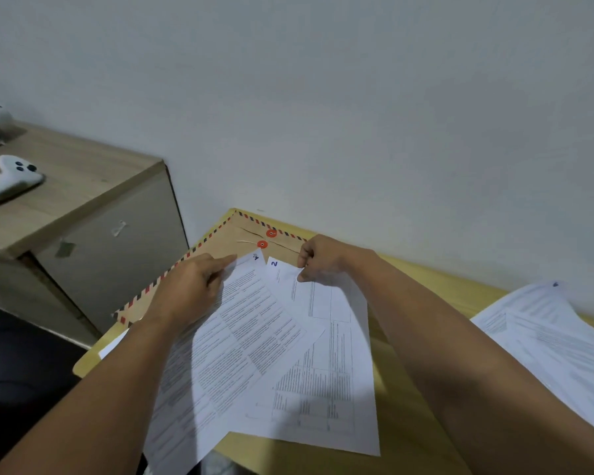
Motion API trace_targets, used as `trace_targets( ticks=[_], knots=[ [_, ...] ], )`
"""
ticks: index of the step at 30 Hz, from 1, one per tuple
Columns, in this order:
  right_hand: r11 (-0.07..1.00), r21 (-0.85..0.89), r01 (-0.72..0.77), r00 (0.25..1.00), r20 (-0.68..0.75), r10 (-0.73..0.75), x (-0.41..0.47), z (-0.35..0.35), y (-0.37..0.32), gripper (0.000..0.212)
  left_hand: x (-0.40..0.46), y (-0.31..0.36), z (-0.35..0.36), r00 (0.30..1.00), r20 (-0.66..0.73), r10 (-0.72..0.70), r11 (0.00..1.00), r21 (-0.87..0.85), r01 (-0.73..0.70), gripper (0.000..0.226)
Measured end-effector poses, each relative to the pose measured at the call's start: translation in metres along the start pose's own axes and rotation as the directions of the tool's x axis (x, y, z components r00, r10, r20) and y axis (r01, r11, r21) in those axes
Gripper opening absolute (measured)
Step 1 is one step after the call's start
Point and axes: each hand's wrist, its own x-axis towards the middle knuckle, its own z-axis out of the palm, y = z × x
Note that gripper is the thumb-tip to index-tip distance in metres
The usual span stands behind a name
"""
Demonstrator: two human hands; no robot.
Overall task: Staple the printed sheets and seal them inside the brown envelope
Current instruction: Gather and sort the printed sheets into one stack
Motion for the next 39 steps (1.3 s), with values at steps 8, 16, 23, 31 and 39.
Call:
trace_targets(
  ticks=[8, 16, 23, 31, 39],
  knots=[
    [0.999, 0.026, -0.023, 1.000, -0.017, 0.023, -0.013, 0.002, 0.005, 0.037, -0.006, 0.014, -0.012, 1.000, 0.013, -0.010, 0.999, 0.032, 0.010, 0.042],
    [0.995, 0.085, -0.055, 0.998, -0.015, 0.056, -0.016, 0.004, 0.012, 0.023, -0.007, 0.021, -0.016, 0.999, 0.031, -0.021, 0.999, 0.049, 0.020, 0.046],
    [0.996, -0.016, -0.082, 0.996, -0.043, 0.082, -0.012, 0.006, 0.009, 0.033, -0.005, 0.020, -0.011, 0.999, 0.033, -0.002, 0.999, 0.047, 0.000, 0.047],
    [0.986, 0.152, 0.062, 0.992, -0.119, -0.044, -0.022, -0.003, 0.003, 0.024, -0.006, 0.030, -0.009, 0.999, 0.044, -0.005, 0.999, 0.044, 0.003, 0.044],
    [0.944, 0.256, 0.209, 0.937, -0.330, -0.118, -0.096, -0.072, -0.005, 0.009, 0.011, 0.080, -0.029, 0.997, -0.044, 0.069, 0.987, -0.144, -0.075, 0.039]
  ],
)
